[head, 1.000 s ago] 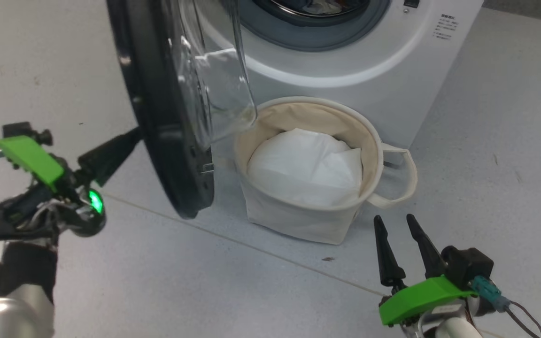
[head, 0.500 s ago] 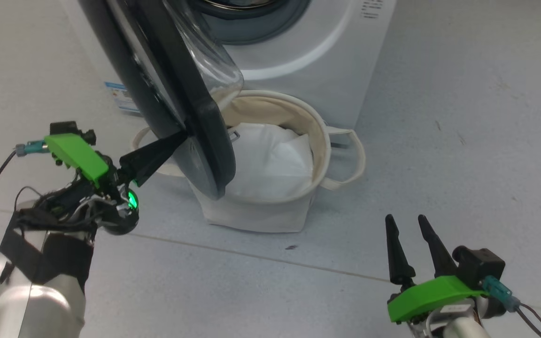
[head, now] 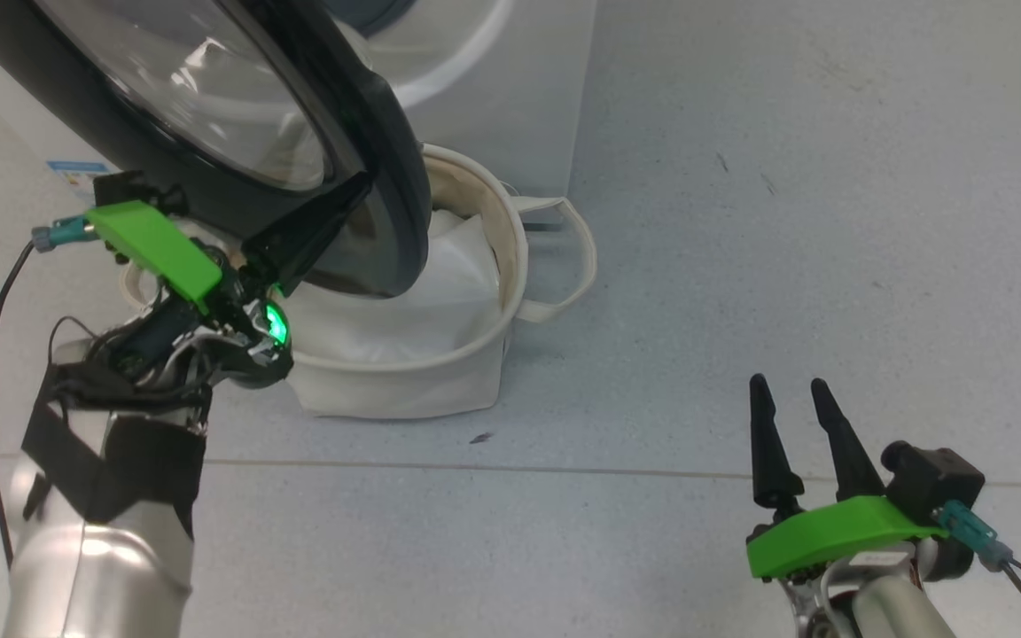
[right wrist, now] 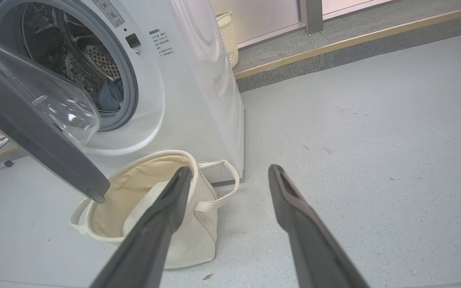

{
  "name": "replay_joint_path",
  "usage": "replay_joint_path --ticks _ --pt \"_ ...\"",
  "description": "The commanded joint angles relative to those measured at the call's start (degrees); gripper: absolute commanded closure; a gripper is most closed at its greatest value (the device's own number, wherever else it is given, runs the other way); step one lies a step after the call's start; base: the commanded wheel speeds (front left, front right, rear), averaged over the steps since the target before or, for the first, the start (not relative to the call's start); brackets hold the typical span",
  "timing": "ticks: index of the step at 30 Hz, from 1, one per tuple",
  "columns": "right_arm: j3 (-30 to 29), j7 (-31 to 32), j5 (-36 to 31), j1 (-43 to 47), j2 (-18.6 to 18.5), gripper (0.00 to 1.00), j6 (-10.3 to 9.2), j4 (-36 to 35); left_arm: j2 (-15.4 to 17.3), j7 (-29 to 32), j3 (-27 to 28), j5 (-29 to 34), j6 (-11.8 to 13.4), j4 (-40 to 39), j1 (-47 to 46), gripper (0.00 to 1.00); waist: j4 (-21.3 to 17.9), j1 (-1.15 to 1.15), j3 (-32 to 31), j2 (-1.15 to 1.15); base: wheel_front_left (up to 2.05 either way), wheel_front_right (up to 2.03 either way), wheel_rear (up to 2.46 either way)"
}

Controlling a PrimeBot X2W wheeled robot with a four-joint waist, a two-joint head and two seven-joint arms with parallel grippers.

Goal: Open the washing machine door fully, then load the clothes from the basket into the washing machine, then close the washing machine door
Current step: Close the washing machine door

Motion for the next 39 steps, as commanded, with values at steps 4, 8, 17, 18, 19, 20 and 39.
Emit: replay_joint_path --ticks 4,8,17,18,19,20,39 --pt "0.7 -0.7 0.5 -0.8 0.1 0.0 0.33 -0.9 2.3 -4.6 2.0 4.5 -0.4 -9.7 2.9 1.0 1.3 0.0 -0.9 0.0 0.0 0.0 0.0" --pt "0.5 -0.7 0.2 -1.5 0.1 0.0 0.33 -1.3 4.7 -21.3 -2.6 17.9 -0.4 -26.5 7.3 1.0 3.5 0.0 -0.8 0.0 0.0 0.0 0.0" --pt "2.2 -0.7 0.5 -0.6 0.1 0.0 0.33 -5.5 15.4 -59.7 -23.8 53.5 0.1 -18.2 15.6 1.0 9.8 0.0 -5.0 0.0 0.0 0.0 0.0" --pt "2.3 -0.7 0.5 -0.4 0.1 0.0 0.33 -6.2 14.8 -59.8 -22.8 57.4 1.3 -17.5 15.8 1.0 10.4 0.0 -5.3 0.0 0.0 0.0 0.0" --pt "2.5 -0.7 0.4 -0.1 0.1 0.0 0.33 -6.8 13.6 -59.9 -21.2 60.8 2.5 -17.5 16.5 1.0 11.0 0.0 -5.4 0.0 0.0 0.0 0.0" --pt "2.6 -0.7 0.2 0.1 0.1 0.0 0.33 -7.3 12.3 -59.9 -19.5 63.5 3.5 -17.8 17.6 1.0 11.5 0.0 -5.6 0.0 0.0 0.0 0.0" --pt "5.7 -0.7 -7.1 3.2 0.1 0.0 0.33 -11.3 -2.1 -59.9 0.4 84.1 3.0 -20.4 33.7 0.0 14.0 0.0 -9.4 0.0 0.0 0.0 0.0"
